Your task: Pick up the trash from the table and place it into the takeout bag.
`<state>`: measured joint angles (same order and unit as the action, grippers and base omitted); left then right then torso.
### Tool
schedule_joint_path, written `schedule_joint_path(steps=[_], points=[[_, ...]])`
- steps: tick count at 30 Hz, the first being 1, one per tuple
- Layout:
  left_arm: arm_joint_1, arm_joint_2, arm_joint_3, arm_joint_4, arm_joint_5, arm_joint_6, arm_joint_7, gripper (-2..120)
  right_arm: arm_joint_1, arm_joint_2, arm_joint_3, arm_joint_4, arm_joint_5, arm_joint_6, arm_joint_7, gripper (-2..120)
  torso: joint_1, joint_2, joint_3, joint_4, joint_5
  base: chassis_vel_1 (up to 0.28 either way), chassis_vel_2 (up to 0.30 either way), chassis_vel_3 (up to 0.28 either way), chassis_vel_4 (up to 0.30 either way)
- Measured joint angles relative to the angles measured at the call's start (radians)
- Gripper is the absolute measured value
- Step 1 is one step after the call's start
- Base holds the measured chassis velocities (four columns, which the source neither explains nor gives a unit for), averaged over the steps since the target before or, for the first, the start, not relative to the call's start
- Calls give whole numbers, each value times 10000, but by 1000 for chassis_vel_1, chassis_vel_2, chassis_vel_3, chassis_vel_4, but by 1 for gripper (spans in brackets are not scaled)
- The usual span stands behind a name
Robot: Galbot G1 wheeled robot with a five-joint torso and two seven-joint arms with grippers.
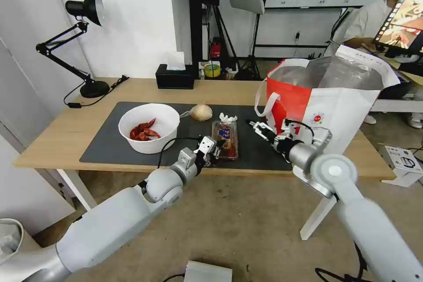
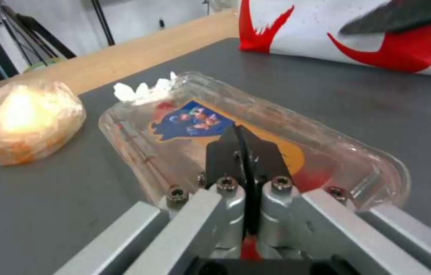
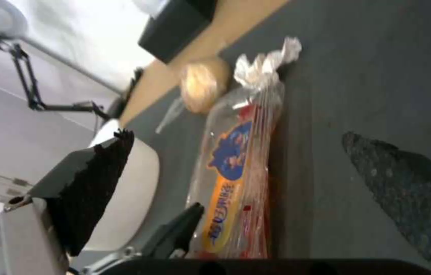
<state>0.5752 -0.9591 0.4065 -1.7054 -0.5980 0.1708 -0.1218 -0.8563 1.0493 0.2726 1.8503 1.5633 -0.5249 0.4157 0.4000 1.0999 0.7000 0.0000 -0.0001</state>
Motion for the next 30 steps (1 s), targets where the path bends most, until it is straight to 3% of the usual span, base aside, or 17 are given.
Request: schedule_joint_path(steps=[15, 30], points=[[-14, -39, 112, 58, -26, -3, 7, 0, 1807, 595, -1098, -1422, -71, -527, 746, 100, 1, 1, 0, 0, 0, 0, 0, 0, 0], [47, -75, 72, 108, -23, -67, 13, 0, 2364, 1260, -1443, -2120, -75, -1055, 1649, 100, 0, 0, 0, 0, 1, 0, 0, 0, 0]])
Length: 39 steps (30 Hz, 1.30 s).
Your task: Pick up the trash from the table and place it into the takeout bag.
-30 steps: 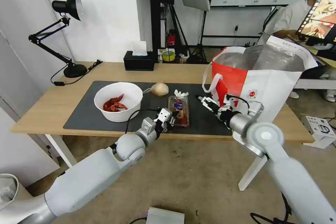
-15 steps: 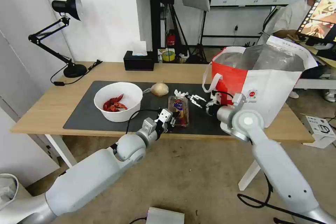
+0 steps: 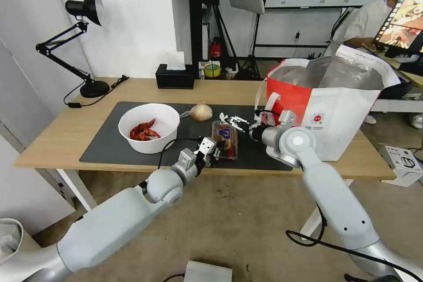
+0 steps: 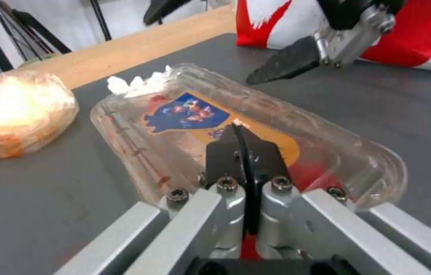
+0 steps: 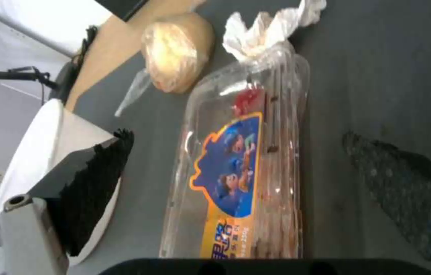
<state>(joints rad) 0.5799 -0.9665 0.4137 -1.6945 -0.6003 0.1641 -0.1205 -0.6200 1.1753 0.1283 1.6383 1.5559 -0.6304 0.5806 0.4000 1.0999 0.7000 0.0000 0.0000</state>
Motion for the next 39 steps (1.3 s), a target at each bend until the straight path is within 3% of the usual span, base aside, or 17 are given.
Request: schedule_joint_path(steps=[39], points=[[137, 64, -49, -69, -6, -147, 9, 0, 413, 499, -372, -574, 81, -579, 374, 100, 0, 0, 0, 0, 0, 0, 0, 0, 0]])
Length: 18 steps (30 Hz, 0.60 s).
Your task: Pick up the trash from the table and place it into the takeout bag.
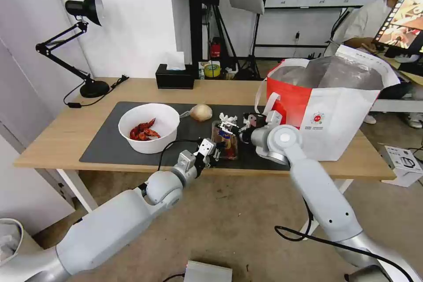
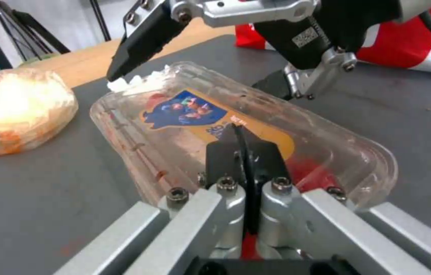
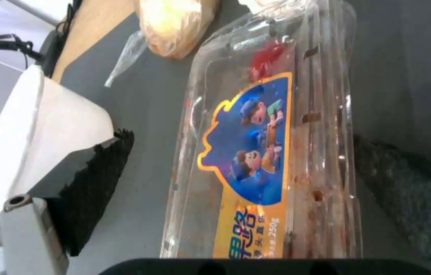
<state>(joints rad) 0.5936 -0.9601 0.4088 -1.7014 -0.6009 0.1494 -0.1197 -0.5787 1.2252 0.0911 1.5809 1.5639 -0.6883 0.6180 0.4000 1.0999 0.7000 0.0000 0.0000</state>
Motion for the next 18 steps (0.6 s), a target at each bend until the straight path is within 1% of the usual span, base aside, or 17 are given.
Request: schedule_joint_path(steps=[18], points=[[14, 20, 1, -62, 7, -50, -15, 0, 18, 163, -97, -45, 25, -269, -42, 100, 0, 0, 0, 0, 0, 0, 0, 0, 0]])
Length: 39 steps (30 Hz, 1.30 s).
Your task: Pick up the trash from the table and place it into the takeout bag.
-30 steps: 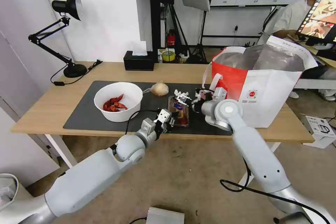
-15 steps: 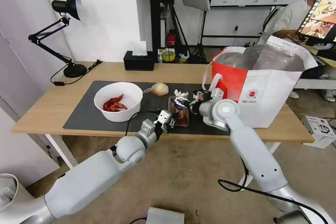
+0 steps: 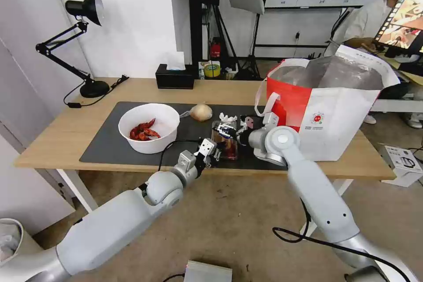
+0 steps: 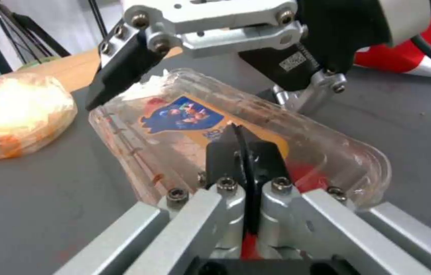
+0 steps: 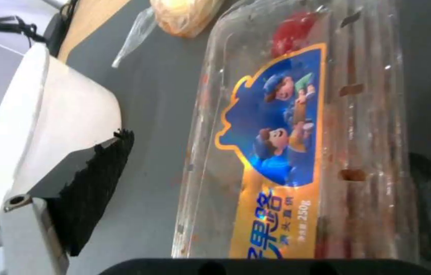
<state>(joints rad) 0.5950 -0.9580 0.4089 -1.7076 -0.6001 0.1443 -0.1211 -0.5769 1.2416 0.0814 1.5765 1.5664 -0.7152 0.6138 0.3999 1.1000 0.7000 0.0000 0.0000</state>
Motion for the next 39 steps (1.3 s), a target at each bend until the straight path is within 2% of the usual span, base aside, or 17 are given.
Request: schedule_joint_path(steps=[4, 7, 10, 15, 18, 19, 20, 22, 24, 26, 27, 32, 35, 39], points=[[11, 5, 0, -22, 2, -12, -6, 0, 65, 1, -92, -26, 6, -50, 0, 100, 0, 0, 0, 0, 0, 0, 0, 0, 0], [41, -2, -1, -48, 6, -28, -9, 0, 105, 0, -140, -59, 18, -57, 16, 95, 0, -1, 0, 0, 0, 0, 0, 0, 0], [107, -3, -25, -99, 8, -38, -16, 0, 145, -15, -235, -85, 34, -63, 176, 83, 1, 0, 0, 0, 0, 0, 0, 0, 0], [145, 2, -43, -140, 12, -46, -18, 0, 149, -21, -259, -86, 65, -63, 291, 71, 0, 0, 0, -1, 0, 0, 0, 0, 0], [163, 30, -82, -170, 14, -57, -23, 0, 148, -55, -262, -82, 168, -63, 509, 55, 0, 0, 0, -2, 0, 0, 0, 0, 0], [163, 30, -82, -170, 14, -57, -23, 0, 148, -55, -262, -82, 168, -63, 509, 55, 0, 0, 0, -2, 0, 0, 0, 0, 0], [164, 52, -93, -189, 13, -59, -23, 0, 128, -72, -260, -77, 205, -61, 605, 48, -1, 0, -1, -2, 0, 0, 0, 0, 0], [168, 60, -101, -200, 14, -64, -24, 0, 113, -81, -253, -76, 216, -61, 634, 46, 0, 0, -1, -1, 0, 0, 0, 0, 0], [201, 67, -117, -229, 13, -74, -25, 0, 39, -100, -214, -65, 226, -56, 678, 34, 0, 0, -1, -2, 0, 0, 0, 0, 0], [210, 67, -121, -236, 14, -79, -26, 0, 22, -104, -206, -59, 228, -54, 680, 32, 0, 0, -1, -2, 0, 0, 0, 0, 0], [252, 67, -138, -281, 14, -95, -31, 0, -34, -114, -196, -19, 234, -52, 679, 24, 0, 1, -1, -1, 1, 0, 0, 0, 0], [302, 209, -199, -442, 0, -104, -37, 0, -70, -122, -168, 0, 233, -45, 690, 6, 0, 1, -2, 0, 1, 0, 0, 0, 0], [332, 297, -292, -528, -32, -110, -37, 0, -79, -108, -149, 4, 227, -43, 713, 0, 0, 1, -2, 2, 1, 0, 0, 0, 0], [407, 429, -429, -654, -86, -125, -38, 0, -109, -90, -93, 3, 221, -42, 732, 0, -1, 1, -2, 2, 0, 0, 0, 0, 0]])
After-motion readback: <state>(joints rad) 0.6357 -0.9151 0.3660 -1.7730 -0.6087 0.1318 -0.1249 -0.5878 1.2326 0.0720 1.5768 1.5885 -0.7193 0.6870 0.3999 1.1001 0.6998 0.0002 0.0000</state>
